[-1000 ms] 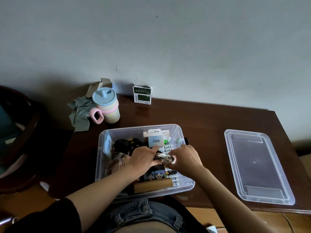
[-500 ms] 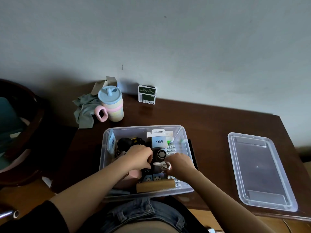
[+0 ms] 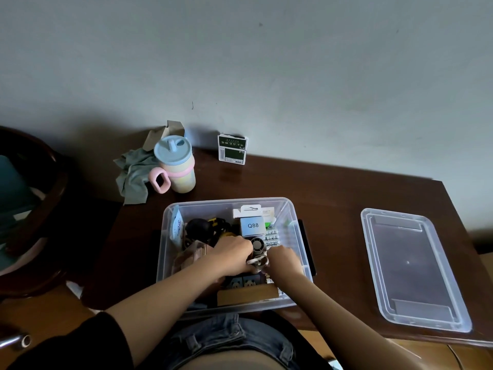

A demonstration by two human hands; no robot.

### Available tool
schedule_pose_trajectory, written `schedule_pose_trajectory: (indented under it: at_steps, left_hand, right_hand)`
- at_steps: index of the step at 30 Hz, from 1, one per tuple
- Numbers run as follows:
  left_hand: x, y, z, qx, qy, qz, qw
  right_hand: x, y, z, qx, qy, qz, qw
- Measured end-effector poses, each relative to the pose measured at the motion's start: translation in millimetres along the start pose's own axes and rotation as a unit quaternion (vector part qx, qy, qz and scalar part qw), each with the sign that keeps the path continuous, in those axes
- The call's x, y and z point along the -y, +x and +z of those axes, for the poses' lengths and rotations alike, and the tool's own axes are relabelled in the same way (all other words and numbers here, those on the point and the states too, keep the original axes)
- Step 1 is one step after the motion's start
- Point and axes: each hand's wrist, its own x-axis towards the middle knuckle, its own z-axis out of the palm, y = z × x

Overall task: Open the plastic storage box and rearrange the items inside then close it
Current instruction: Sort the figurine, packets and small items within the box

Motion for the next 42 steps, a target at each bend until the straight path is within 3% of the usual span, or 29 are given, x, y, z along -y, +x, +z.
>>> schedule_pose_trajectory:
  at_steps: [7, 17, 21, 25, 32, 36, 40, 42]
  left_hand:
    - [-5, -2, 9, -0.019, 0.023, 0.010, 1.000]
    - [8, -3, 7, -0.018, -0.004, 0.012, 1.000]
    - [27, -11, -7, 0.032, -0.027, 0.051, 0.998]
    - [46, -20, -16, 0.062, -0.079, 0.066, 0.993]
    - [50, -26, -14, -0.011, -0.172, 0.060, 0.983]
    - [64, -42, -19, -0.091, -0.230, 0.004, 0.969]
    - [86, -71, -24, -0.192, -0.255, -0.057, 0.946]
    - [91, -82, -24, -0.276, -0.243, -0.064, 0.928]
  right_hand:
    - [4, 5, -5, 0.052, 0.048, 0.035, 0.997]
    - [3, -5, -18, 0.067, 0.016, 0.025, 0.997]
    - [-2, -13, -30, 0.054, -0.013, 0.018, 0.998]
    - [-9, -18, -51, 0.013, 0.027, 0.016, 0.999]
    - [1, -22, -83, -0.072, 0.158, -0.029, 0.984]
    - [18, -19, -86, -0.080, 0.238, -0.098, 0.963]
    - [46, -10, -81, 0.043, 0.266, -0.161, 0.949]
    - [64, -5, -75, 0.094, 0.227, -0.162, 0.956]
